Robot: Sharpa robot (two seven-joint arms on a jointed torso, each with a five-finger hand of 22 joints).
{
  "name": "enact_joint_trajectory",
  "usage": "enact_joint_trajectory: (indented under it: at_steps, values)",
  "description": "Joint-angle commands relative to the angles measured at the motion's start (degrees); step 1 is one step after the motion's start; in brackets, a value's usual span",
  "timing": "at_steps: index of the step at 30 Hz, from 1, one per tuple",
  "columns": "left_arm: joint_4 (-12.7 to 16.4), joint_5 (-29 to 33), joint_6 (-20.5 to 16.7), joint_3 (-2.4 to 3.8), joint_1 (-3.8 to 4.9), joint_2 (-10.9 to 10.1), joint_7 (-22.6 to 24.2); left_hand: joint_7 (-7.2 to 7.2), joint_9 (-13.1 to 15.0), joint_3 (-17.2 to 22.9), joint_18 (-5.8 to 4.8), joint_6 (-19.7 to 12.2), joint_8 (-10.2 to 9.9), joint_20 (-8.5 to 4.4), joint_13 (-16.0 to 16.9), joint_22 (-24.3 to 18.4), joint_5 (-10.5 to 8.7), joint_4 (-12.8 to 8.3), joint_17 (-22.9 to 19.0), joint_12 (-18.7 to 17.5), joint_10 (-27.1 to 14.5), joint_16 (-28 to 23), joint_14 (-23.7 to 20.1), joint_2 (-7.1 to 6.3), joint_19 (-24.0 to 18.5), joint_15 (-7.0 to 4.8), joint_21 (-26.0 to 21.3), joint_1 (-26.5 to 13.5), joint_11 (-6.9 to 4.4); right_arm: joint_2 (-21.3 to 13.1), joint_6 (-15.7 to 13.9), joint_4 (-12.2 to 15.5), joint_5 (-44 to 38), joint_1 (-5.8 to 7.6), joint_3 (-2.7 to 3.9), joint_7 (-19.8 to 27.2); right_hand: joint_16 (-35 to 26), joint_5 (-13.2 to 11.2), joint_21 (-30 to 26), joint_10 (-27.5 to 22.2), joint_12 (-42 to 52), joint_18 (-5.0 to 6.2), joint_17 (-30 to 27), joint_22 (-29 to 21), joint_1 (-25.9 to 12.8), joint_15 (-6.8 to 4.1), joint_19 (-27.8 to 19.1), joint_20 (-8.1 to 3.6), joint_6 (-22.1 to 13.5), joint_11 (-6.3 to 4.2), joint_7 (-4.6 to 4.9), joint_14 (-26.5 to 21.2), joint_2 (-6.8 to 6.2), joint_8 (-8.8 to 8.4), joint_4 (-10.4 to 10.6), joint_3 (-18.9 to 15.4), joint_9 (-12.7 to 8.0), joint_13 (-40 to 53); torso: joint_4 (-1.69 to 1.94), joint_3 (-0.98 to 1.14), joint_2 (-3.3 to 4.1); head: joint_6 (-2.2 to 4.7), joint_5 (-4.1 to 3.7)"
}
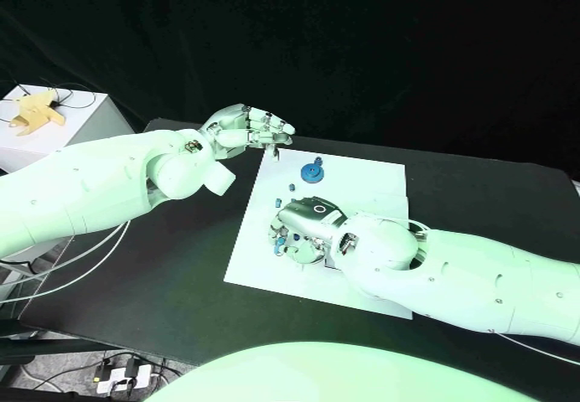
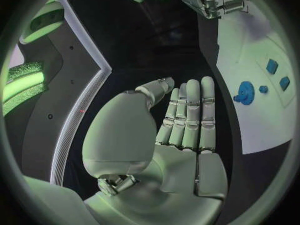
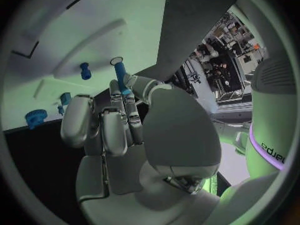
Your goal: Assemble the parts on the task board
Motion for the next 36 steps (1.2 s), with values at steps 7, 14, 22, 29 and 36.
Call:
enact_joint_trajectory:
  at_steps: [7,14,22,29,36]
  values:
    - [0.11,0.45,0.18,0.03,0.03,0.11,0.61,0.31,-0.11,-0.11,0.78,0.14,-0.30,0.00,-0.07,0.21,0.33,-0.32,-0.07,-0.29,-0.13,-0.25,-0.27,0.16,-0.41,-0.04,0.53,0.62,0.17,0.19,2.27,-0.56,-2.59,-0.32,-0.07,-0.54,-0.04,0.15,-0.13,4.78,0.13,-0.33,-0.04,3.60,0.01,-0.46,1.59,-0.43,0.07,-4.46,0.09,1.31,0.69,0.26,-2.08,2.06,0.12,2.55,0.02,-0.05,0.01,0.01,0.16]
    - [0.11,0.45,0.26,0.03,0.03,0.11,0.57,0.31,-0.11,-0.11,0.78,0.14,-0.30,0.00,-0.07,0.21,0.33,-0.32,-0.07,-0.29,-0.13,-0.25,-0.27,0.16,-0.41,-0.04,0.53,0.62,0.17,0.43,2.70,-1.08,-3.80,-0.54,-0.11,-0.97,-0.04,0.15,-0.13,4.78,0.13,-0.33,-0.04,3.60,0.01,-0.46,1.59,-0.43,0.07,-4.46,0.09,1.31,0.69,0.26,-2.08,2.06,0.12,2.55,0.00,-0.06,-0.01,0.01,0.21]
    - [0.11,0.45,0.28,0.03,0.03,0.10,0.53,0.31,-0.11,-0.11,0.78,0.14,-0.30,0.00,-0.07,0.21,0.33,-0.32,-0.07,-0.29,-0.13,-0.25,-0.27,0.16,-0.41,-0.04,0.53,0.62,0.17,0.99,2.90,-1.64,-4.25,-0.78,-0.27,-0.29,-0.26,0.33,-0.73,4.31,-0.47,-0.25,-0.45,3.45,-0.71,-0.33,1.38,-0.35,-0.46,-4.27,0.29,1.22,0.67,0.22,-2.55,2.19,0.36,2.65,-0.02,-0.11,-0.02,0.01,0.31]
    - [0.09,0.45,0.32,0.03,0.03,0.09,0.46,0.31,-0.11,-0.11,0.78,0.14,-0.30,0.00,-0.07,0.21,0.33,-0.32,-0.07,-0.29,-0.13,-0.25,-0.27,0.16,-0.41,-0.04,0.53,0.62,0.17,1.52,1.89,-2.25,-2.68,-0.91,-0.56,1.95,-0.59,3.83,-6.71,-2.66,-4.49,0.52,-1.31,1.16,-5.72,1.54,-0.20,0.90,-5.44,-2.11,1.85,0.93,-2.38,-2.39,-2.07,-1.82,0.02,1.32,-0.06,-0.07,-0.03,0.01,0.30]
    - [0.05,0.45,0.43,0.03,0.03,0.10,0.38,0.31,-0.11,-0.11,0.78,0.14,-0.30,0.00,-0.07,0.21,0.33,-0.32,-0.07,-0.29,-0.13,-0.25,-0.27,0.16,-0.41,-0.04,0.53,0.62,0.17,1.29,-0.19,-2.25,-2.04,-0.94,-0.68,2.79,-4.31,4.11,-21.20,-13.49,-3.82,2.77,-8.25,-5.48,-6.24,2.74,-3.80,2.41,-10.65,-0.71,2.03,-2.29,-3.77,-5.77,-2.25,-7.96,-0.91,-0.96,-0.10,-0.07,-0.08,0.01,0.28]
